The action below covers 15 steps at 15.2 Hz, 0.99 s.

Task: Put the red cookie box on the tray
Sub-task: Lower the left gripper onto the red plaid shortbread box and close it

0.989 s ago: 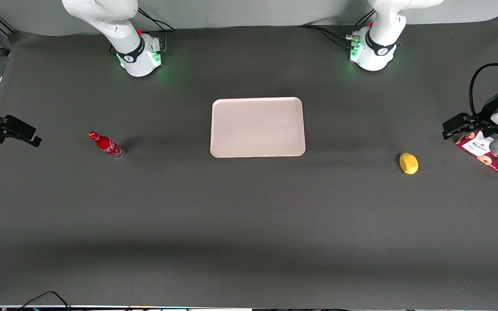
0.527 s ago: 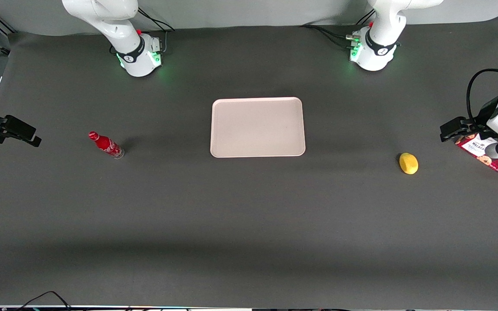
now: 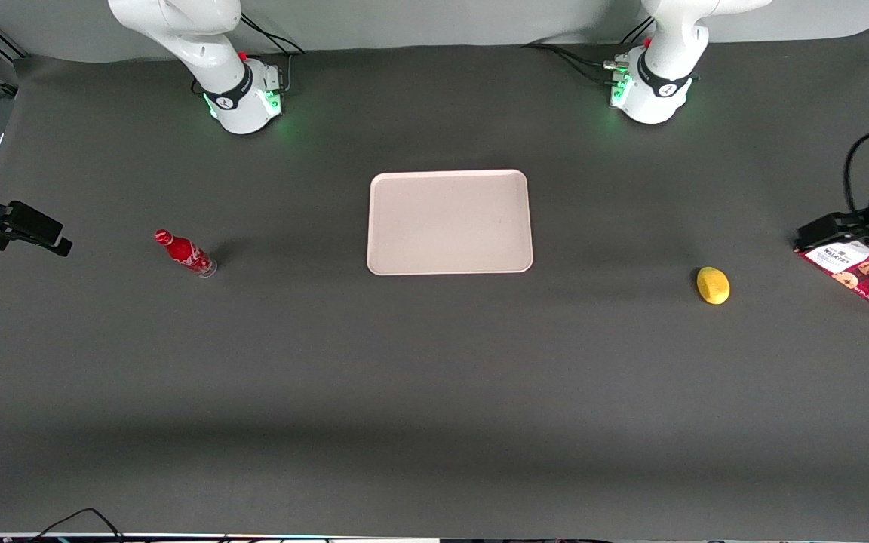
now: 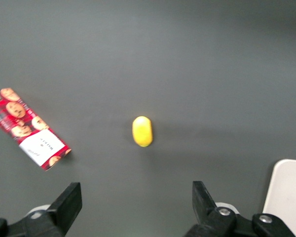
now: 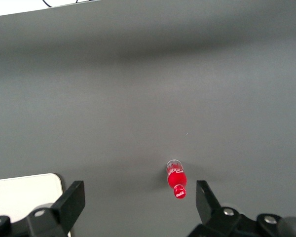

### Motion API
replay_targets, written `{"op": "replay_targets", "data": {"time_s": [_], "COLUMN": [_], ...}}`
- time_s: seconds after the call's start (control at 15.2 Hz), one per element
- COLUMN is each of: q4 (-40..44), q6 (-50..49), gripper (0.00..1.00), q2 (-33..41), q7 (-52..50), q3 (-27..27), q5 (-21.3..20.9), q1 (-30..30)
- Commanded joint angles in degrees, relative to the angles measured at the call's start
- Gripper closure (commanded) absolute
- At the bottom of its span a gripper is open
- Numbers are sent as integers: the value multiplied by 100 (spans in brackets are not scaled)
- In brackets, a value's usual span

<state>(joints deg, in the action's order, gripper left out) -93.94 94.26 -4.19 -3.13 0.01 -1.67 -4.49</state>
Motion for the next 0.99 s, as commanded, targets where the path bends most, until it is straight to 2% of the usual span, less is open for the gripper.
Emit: {"op": "replay_targets", "data": {"time_s": [0.0, 0.46, 0.66, 0.92], "q4": [165, 139, 121, 77], "q6": [31, 865, 1383, 2016], "gripper": [0, 0, 0, 0], "q2": [-284, -1092, -1601, -2199], "q7": [49, 67, 67, 67], "q3": [-27, -27, -27, -27], "q5": [-26, -140, -333, -343], "q1": [-796, -2195, -2617, -2978]}}
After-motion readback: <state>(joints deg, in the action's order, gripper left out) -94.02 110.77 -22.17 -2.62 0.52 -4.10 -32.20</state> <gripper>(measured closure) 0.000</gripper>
